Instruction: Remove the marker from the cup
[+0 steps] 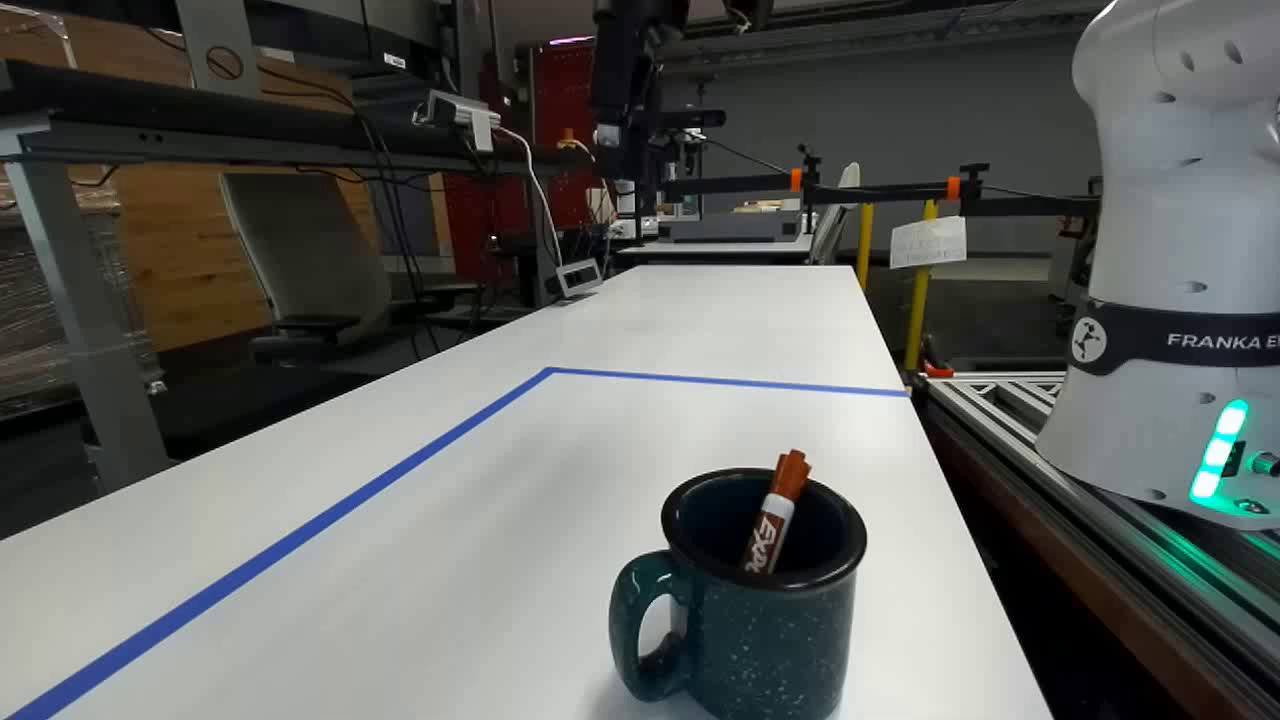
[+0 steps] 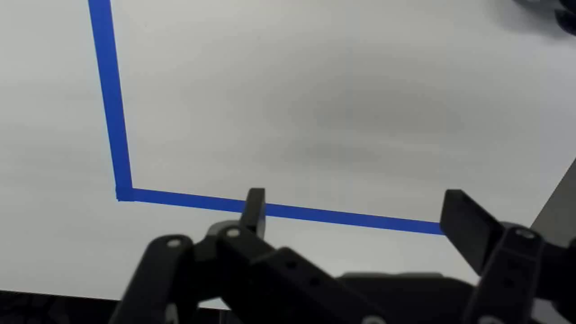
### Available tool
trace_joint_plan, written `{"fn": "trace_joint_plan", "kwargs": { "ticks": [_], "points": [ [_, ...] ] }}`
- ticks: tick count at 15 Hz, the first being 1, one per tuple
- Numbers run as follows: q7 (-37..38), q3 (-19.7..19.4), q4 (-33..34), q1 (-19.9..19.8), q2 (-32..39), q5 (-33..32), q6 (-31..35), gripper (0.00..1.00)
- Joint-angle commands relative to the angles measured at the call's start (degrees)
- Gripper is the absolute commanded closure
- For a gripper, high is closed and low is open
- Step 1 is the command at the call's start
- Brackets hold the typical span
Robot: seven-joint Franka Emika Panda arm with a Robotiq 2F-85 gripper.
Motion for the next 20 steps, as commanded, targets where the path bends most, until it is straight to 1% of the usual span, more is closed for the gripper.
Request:
{"fn": "trace_joint_plan", "kwargs": {
  "ticks": [1, 10, 11, 13, 14, 17, 20],
  "points": [
    [0.1, -0.2, 0.1, 0.2, 0.0, -0.1, -0.2, 0.00],
    [0.0, -0.2, 0.1, 0.2, 0.0, -0.1, -0.2, 0.00],
    [-1.5, -0.1, 0.5, 0.3, 0.6, -1.1, -0.8, 0.00],
    [-9.0, -1.5, 1.1, 2.6, 0.9, -0.5, -2.8, 0.00],
    [-10.7, -1.2, 0.8, 2.7, 0.8, -1.4, -2.9, 0.00],
    [-17.8, -1.4, -0.4, 4.9, -0.2, -1.5, -3.3, 0.00],
    [-24.8, -1.7, -1.8, 8.0, -0.8, -0.4, -3.5, 0.00]
  ]
}}
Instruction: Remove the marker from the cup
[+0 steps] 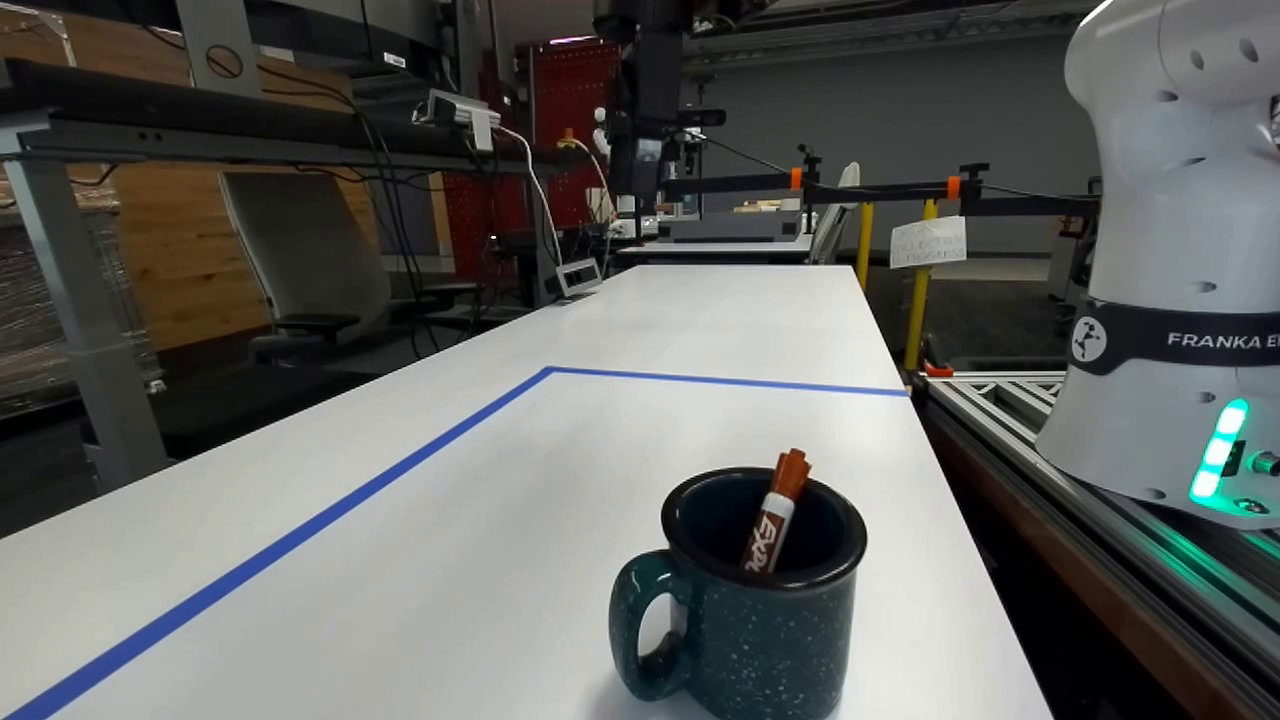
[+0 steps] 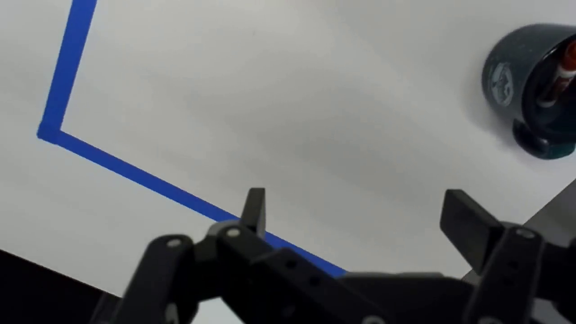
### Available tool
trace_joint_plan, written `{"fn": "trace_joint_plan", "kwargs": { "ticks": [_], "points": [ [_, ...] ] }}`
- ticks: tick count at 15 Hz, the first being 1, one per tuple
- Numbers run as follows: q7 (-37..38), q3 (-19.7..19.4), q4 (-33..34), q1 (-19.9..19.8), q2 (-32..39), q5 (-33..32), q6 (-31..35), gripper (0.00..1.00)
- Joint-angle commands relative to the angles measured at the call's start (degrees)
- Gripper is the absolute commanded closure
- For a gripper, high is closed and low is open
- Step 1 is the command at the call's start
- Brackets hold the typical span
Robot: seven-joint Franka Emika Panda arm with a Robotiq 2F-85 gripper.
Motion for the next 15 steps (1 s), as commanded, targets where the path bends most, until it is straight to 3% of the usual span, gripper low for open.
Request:
{"fn": "trace_joint_plan", "kwargs": {
  "ticks": [1, 4, 5, 7, 15],
  "points": [
    [-7.8, -0.9, -2.5, 4.4, -2.0, 0.1, -0.9, 0.00],
    [-13.7, -1.3, -5.2, 10.0, -3.4, 4.5, -0.4, 0.00],
    [-9.4, -0.6, -2.8, 7.0, -0.4, 1.5, -0.2, 0.00],
    [-11.1, -0.5, -3.8, 9.3, -0.9, 3.0, -0.2, 0.00],
    [-17.0, -0.2, 0.0, 10.8, 3.1, 0.4, -2.3, 0.00]
  ]
}}
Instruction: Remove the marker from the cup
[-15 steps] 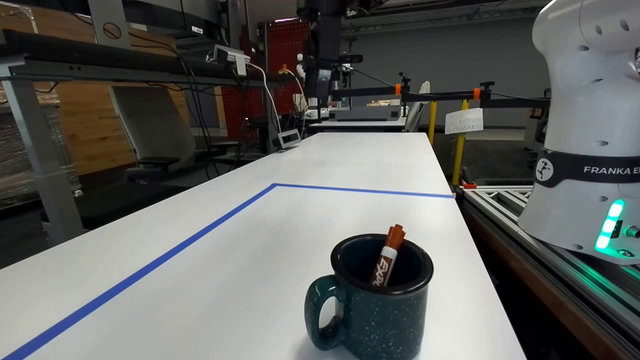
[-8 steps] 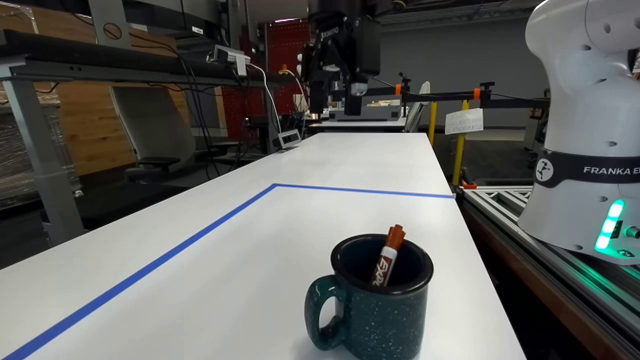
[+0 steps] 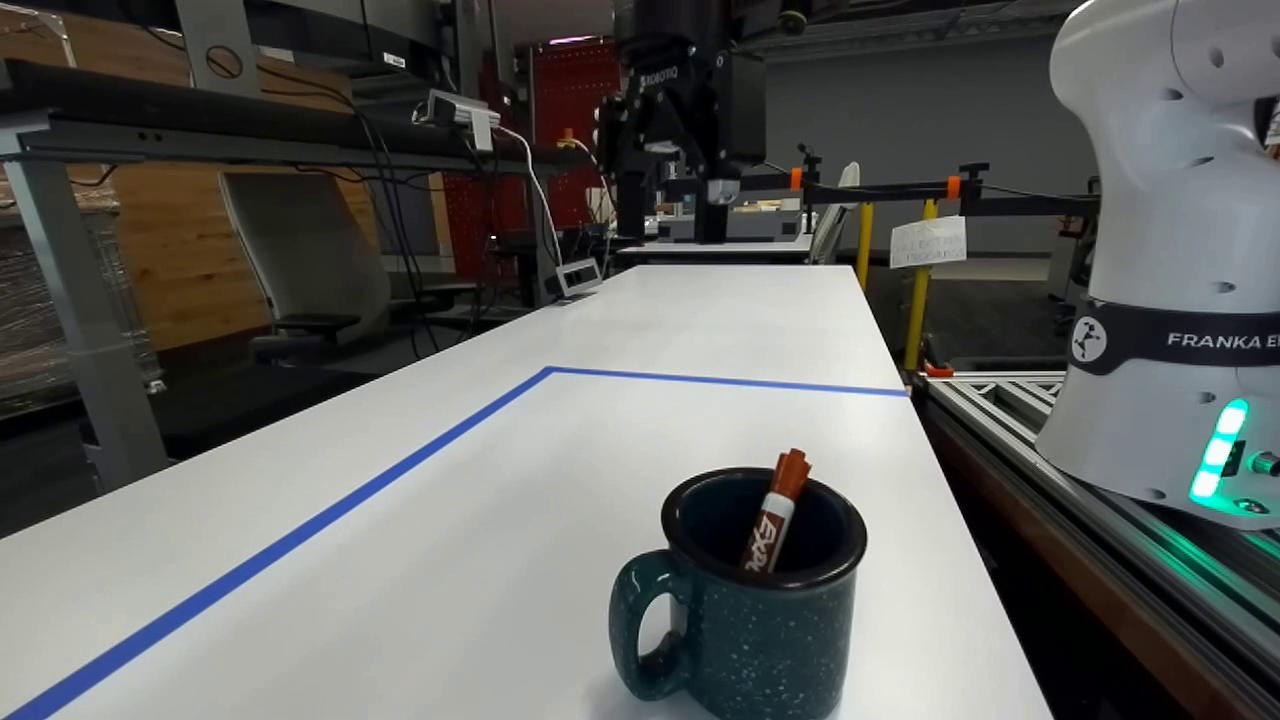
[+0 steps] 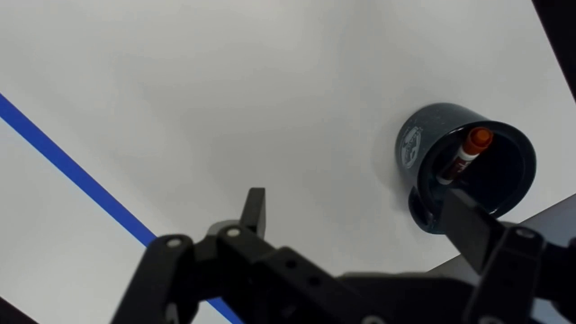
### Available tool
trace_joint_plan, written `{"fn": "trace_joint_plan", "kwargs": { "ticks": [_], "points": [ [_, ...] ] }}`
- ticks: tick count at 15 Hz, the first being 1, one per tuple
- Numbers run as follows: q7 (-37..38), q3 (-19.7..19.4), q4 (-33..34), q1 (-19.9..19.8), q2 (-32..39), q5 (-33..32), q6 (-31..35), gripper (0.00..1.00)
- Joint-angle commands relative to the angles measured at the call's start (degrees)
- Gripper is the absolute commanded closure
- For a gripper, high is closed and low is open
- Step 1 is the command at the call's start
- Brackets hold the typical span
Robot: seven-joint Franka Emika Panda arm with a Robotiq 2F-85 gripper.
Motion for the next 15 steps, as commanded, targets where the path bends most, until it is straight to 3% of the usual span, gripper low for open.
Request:
{"fn": "trace_joint_plan", "kwargs": {
  "ticks": [1, 5, 8, 15],
  "points": [
    [-5.4, 0.1, 4.0, 1.3, 2.7, -1.8, -2.5, 0.00],
    [-14.9, 0.1, 4.7, 2.9, 2.9, -0.5, -4.9, 0.00],
    [-17.7, 2.0, 4.4, 4.1, 3.1, -0.1, -6.7, 0.00],
    [-11.7, 9.6, 5.5, 7.0, 7.5, -0.4, -9.1, 0.00]
  ]
}}
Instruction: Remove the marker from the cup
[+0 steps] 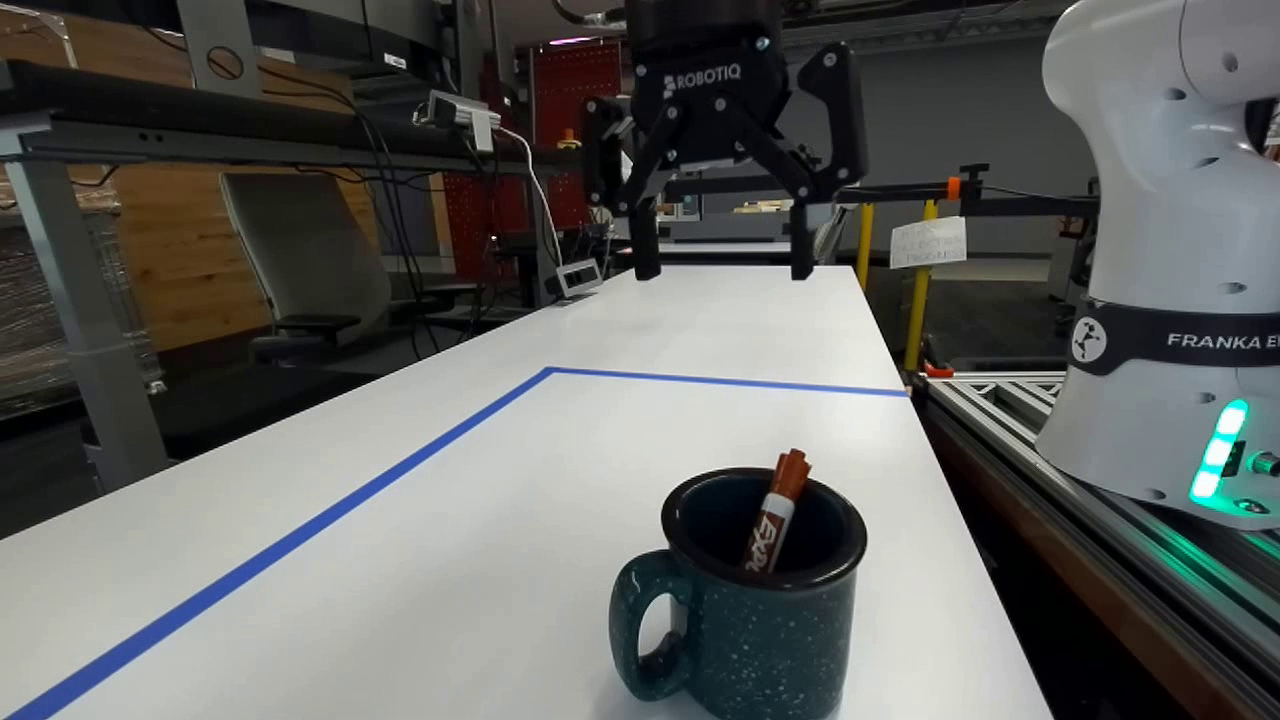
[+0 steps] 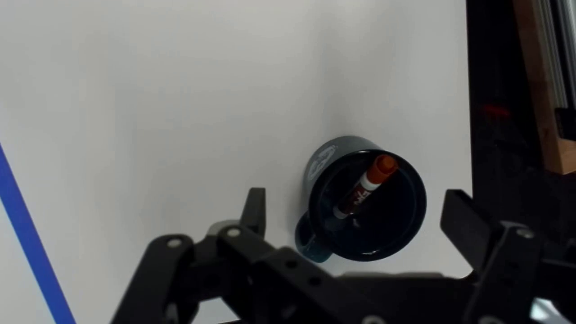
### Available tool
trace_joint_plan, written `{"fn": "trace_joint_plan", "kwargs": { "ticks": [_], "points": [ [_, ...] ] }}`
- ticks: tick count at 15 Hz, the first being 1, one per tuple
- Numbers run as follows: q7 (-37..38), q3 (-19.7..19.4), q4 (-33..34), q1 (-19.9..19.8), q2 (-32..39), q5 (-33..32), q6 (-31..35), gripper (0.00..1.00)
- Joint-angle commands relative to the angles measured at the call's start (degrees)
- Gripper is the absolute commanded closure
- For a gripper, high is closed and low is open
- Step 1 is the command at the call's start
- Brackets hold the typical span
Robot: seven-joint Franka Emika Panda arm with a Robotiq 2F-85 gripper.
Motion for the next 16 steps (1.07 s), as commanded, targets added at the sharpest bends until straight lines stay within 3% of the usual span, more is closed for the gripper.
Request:
{"fn": "trace_joint_plan", "kwargs": {
  "ticks": [1, 15, 16],
  "points": [
    [3.4, 3.0, 2.1, 1.4, 3.2, -0.1, -2.5, 0.00],
    [18.5, 8.5, 9.4, 0.7, 18.9, -7.7, -3.1, 0.00],
    [19.5, 8.7, 9.9, 0.7, 19.8, -8.3, -3.1, 0.07]
  ]
}}
